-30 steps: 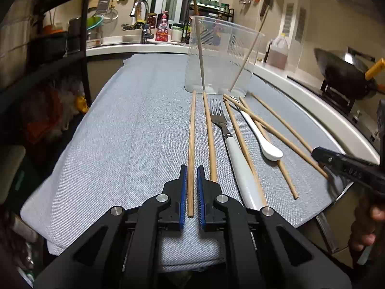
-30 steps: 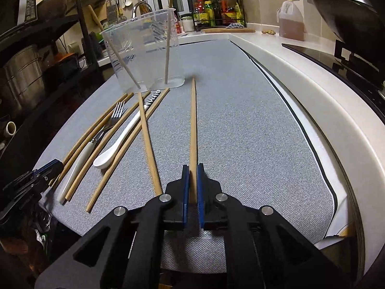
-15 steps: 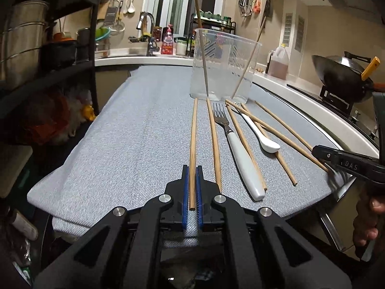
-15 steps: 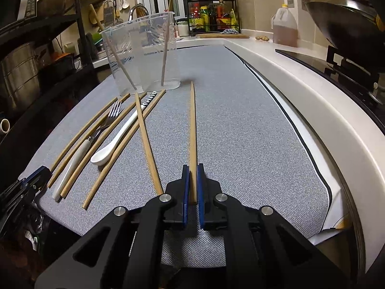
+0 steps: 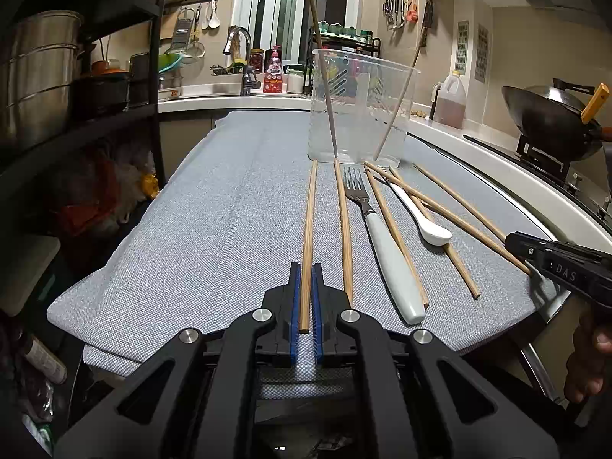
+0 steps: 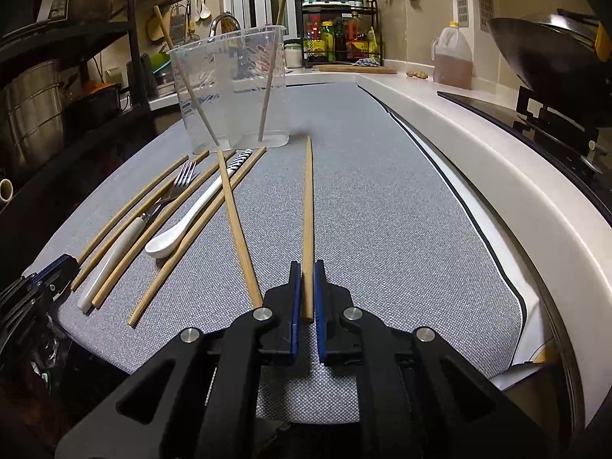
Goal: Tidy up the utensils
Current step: 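Close the left gripper on its chopstick while the right gripper closes on its chopstick, then lift the left-held chopstick over the container while the right tool carries its chopstick there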
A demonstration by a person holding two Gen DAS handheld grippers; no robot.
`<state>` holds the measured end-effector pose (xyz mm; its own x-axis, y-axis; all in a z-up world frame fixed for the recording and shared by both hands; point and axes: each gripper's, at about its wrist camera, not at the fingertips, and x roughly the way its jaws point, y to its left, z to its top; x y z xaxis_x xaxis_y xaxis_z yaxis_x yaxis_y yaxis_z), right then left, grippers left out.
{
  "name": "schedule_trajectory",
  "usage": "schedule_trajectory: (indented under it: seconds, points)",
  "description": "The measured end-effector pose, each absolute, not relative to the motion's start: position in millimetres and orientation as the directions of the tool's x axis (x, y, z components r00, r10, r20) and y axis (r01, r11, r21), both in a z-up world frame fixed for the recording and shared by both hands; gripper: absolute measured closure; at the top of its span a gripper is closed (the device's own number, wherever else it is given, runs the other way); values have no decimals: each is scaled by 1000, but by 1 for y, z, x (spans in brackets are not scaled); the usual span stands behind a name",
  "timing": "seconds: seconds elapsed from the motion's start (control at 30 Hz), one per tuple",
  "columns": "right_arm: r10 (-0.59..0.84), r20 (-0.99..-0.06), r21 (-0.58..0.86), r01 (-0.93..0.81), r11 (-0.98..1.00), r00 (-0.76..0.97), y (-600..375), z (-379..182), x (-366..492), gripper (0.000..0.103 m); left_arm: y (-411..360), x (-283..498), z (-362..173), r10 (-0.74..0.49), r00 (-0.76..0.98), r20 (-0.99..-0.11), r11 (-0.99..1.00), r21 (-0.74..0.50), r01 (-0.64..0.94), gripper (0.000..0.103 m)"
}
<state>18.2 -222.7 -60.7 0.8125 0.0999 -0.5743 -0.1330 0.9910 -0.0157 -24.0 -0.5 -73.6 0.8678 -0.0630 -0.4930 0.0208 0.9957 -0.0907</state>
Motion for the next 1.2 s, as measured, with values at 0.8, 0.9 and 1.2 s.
schedule_trajectory:
  seconds: [0.8,0.9,1.2]
  points:
    - [74,-553,-49,-121,991,830,-214,-47,11,96,-8,-27,-63,-50,868,-494,998,-46,31,98]
    - [88,-537,-40,-130,991,839,-213,-32,7,96,-5,-32,-51,-60,878,-474,998,-51,40,98]
    - [118,-439,-33,-147,989,891,-209,21,-5,96,4,-39,-14,-59,915,-399,997,-71,34,98]
